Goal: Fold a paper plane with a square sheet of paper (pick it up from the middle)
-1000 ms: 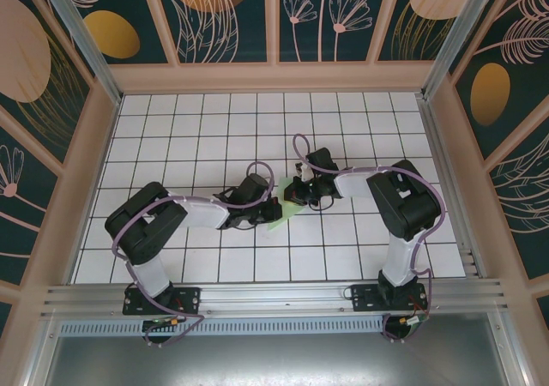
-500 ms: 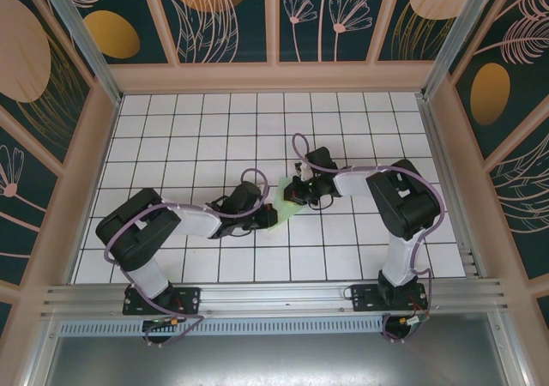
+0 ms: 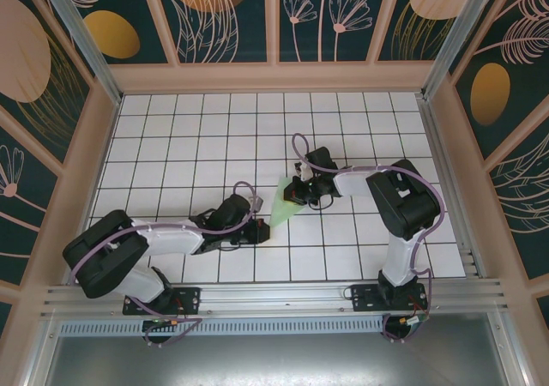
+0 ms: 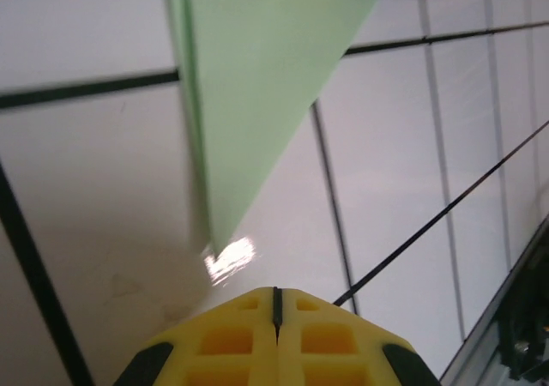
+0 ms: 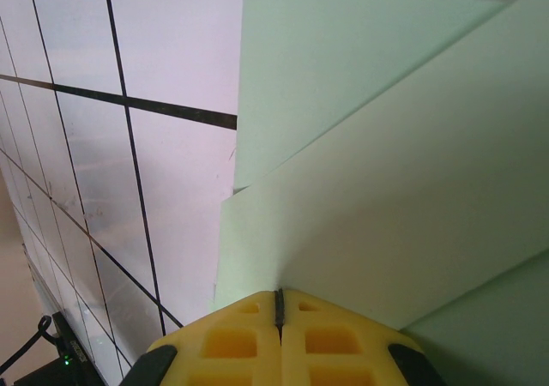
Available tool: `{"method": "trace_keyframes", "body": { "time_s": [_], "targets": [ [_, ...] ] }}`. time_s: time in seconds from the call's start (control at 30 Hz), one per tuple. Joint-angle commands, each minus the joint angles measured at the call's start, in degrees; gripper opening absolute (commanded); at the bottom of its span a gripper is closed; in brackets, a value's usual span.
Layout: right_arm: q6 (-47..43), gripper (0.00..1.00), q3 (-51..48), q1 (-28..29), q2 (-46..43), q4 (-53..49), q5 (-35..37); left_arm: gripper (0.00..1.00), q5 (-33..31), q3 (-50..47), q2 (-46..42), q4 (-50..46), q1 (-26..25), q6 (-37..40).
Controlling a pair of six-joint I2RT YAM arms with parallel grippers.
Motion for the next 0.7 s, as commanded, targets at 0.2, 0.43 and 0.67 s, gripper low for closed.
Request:
{"method": "trace_keyframes", "body": {
  "time_s": [0.2,0.43,0.67],
  "targets": [
    [-0.7,0.0,-2.3,0.3,5.6,-6.9,10.6,0.0,-7.0,8.0,6.2,-1.4,0.0,-0.2],
    [-0.9,0.0,-2.1,0.3,3.6,-6.2,9.3,0.0,-7.7,9.4,12.7,-2.5,0.0,-1.1],
    [-3.8,0.0,0.1,0.3,-0.9,-4.1,6.4,0.0,-6.6,6.5,14.2,-2.0,0.0,-3.1]
  ]
}}
